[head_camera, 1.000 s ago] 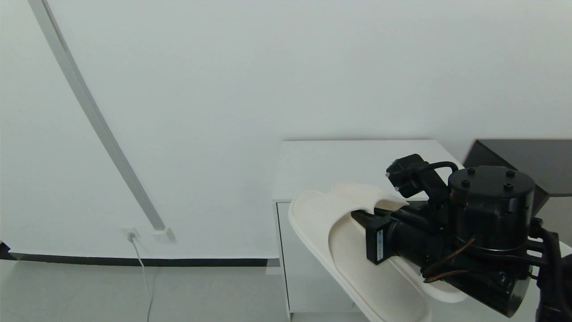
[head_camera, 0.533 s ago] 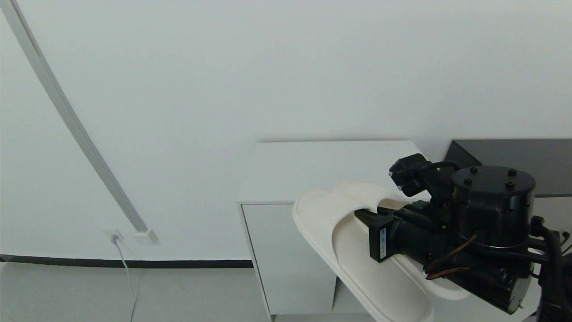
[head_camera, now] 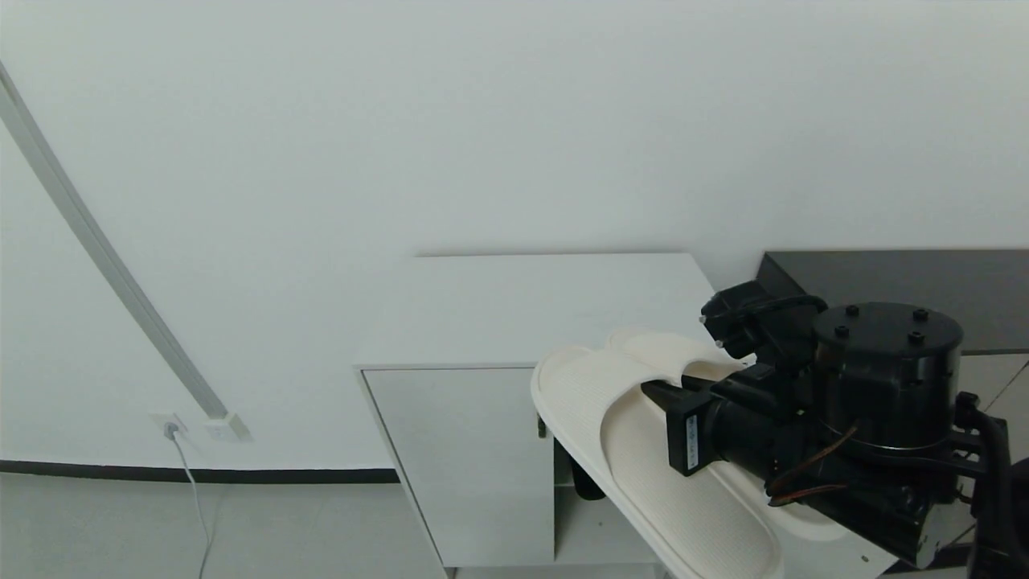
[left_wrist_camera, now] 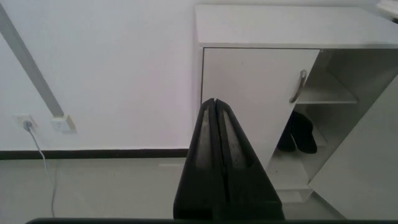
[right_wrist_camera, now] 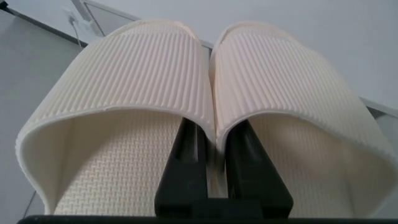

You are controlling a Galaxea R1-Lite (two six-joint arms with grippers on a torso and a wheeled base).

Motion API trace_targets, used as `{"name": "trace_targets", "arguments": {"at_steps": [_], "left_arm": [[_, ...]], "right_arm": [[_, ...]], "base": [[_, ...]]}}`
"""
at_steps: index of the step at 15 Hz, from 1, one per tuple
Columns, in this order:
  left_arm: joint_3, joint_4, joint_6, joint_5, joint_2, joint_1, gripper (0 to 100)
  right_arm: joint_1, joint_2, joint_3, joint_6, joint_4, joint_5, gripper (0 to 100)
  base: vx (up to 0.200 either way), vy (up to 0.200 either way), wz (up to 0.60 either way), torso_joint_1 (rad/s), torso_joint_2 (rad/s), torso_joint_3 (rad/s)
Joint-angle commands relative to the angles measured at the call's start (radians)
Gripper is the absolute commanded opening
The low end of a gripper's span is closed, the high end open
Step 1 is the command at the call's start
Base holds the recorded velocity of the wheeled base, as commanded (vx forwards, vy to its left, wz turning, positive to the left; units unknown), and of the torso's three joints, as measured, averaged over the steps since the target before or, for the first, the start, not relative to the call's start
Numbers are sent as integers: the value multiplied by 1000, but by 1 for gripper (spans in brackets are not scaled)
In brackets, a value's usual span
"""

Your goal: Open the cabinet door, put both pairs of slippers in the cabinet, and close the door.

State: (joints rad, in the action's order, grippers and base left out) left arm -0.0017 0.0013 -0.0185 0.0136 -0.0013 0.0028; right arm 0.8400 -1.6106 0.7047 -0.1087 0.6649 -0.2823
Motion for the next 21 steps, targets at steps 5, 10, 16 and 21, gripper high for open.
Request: {"name": "trace_targets", "arguments": {"at_steps": [5,10,16,21], "left_arm": [[0,0,0,-1,1,0,0],[0,-1,0,-1,1,0,0],[0,0,0,0,1,0,0],[0,0,-1,0,1,0,0]], "right_arm": [[1,-3,-7,0,1,0,0],[1,-2,-11,1,1,0,0],[1,-3,-17,7,-1,0,0],[1,0,-22,20,1,0,0]], "base": [[0,-80,0,1,2,1],[0,0,0,0,0,0],[0,0,0,0,0,0],[0,0,0,0,0,0]]}}
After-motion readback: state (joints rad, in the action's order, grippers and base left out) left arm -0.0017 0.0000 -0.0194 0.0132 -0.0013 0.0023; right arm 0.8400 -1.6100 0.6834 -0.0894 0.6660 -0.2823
